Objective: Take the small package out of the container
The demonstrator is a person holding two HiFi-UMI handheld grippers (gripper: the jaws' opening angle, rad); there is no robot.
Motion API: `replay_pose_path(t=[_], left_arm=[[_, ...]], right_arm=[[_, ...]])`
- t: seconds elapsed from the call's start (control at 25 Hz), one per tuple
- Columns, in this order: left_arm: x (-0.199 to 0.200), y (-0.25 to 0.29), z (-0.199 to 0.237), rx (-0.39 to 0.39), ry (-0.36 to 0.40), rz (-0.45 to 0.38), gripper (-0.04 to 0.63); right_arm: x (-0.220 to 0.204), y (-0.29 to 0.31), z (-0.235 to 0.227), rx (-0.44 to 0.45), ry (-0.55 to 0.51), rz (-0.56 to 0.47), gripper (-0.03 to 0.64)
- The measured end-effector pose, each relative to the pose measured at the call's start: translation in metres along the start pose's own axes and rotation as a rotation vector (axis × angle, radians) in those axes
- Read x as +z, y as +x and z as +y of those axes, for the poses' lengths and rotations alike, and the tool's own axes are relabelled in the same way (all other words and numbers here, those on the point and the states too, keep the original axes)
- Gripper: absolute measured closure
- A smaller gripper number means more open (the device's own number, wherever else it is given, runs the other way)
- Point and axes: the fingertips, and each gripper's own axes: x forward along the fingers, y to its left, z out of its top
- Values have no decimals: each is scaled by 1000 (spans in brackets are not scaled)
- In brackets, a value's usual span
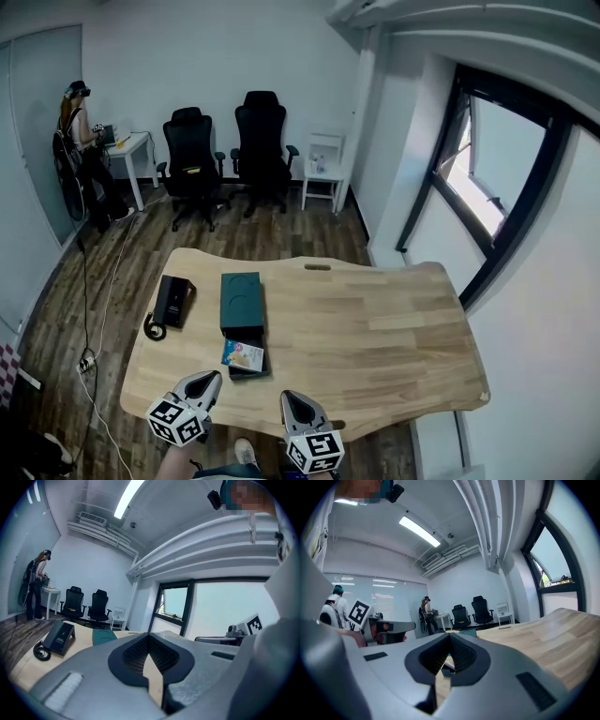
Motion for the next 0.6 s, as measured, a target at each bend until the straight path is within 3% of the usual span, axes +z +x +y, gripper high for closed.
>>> replay_pose_path(t=[0.32, 0.6], left_arm=[[25, 56, 99, -44, -29, 20, 595], [14, 81, 130, -64, -86, 58, 595]], right_arm=[[13, 106, -15, -69, -13, 19, 614], [6, 121, -22, -130, 9, 35, 614]])
